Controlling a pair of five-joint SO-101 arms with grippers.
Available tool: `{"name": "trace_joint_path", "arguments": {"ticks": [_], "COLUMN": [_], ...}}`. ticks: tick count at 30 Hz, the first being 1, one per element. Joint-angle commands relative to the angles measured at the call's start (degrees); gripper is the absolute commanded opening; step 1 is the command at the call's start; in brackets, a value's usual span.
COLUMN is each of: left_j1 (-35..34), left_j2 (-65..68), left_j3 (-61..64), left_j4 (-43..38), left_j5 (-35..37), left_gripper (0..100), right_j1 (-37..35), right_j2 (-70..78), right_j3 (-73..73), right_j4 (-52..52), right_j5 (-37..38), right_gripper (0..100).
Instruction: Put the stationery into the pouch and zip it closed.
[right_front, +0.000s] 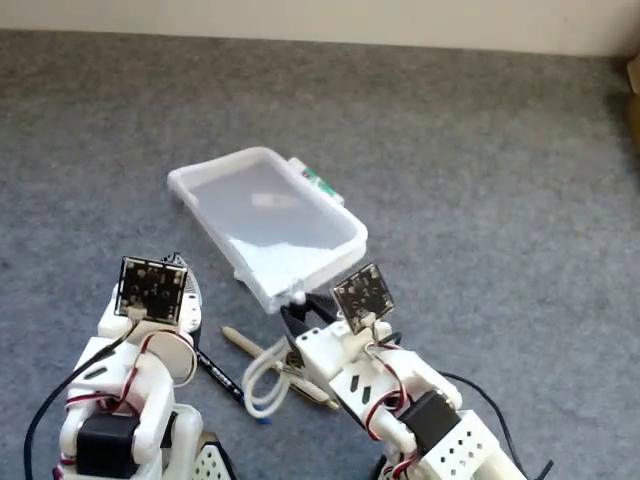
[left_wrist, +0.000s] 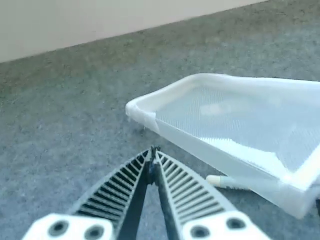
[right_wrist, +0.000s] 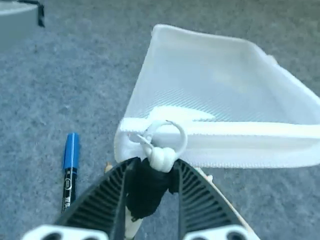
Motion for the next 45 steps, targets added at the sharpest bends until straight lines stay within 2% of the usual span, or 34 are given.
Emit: {"name": "trace_joint_path", "arguments": {"ticks": [1, 3, 5, 10, 15, 23, 28, 34, 37, 40, 45], "left_j1": [-0.2, -0.2, -0.5, 0.5, 5.2, 6.0, 9.9, 10.1, 8.9, 4.5, -1.3], "left_j2": [-0.6, -0.6, -0.6, -0.6, -0.6, -0.6, -0.5, -0.5, -0.4, -0.4, -0.5], "left_j3": [-4.4, -5.9, -6.9, -6.4, -4.9, -7.1, -4.5, -2.9, 0.8, 4.6, 4.9], "left_j4": [2.7, 5.5, 6.9, 7.6, 7.5, 9.4, 9.1, 8.8, 5.6, 1.5, 0.2], "left_j5": [0.4, 0.7, 0.8, 1.2, 5.0, 5.1, 4.9, 5.1, 5.1, 5.2, 8.3], "left_gripper": [13, 21, 26, 26, 26, 26, 26, 26, 26, 26, 26], "right_j1": [0.1, -1.0, -3.0, -4.2, -4.2, -4.2, -4.2, -4.2, -4.2, -4.2, -4.2], "right_j2": [-0.6, -0.6, -0.6, -0.6, -0.6, -0.6, -0.6, -0.7, -0.9, -0.7, -0.7], "right_j3": [-1.2, -1.3, -1.3, -0.7, -0.4, 1.8, 1.5, 1.7, 1.7, 1.8, 1.9], "right_j4": [-5.6, -7.3, -8.4, -12.0, -11.8, -11.9, -12.0, -12.0, -11.9, -11.9, -10.9], "right_j5": [-0.4, 1.7, 4.7, 4.7, 4.7, 4.7, 4.7, 4.7, 4.7, 4.7, 4.7], "right_gripper": [0.4, 0.4, 0.4, 0.4, 0.4, 0.4, 0.4, 0.4, 0.4, 0.4, 0.4]}}
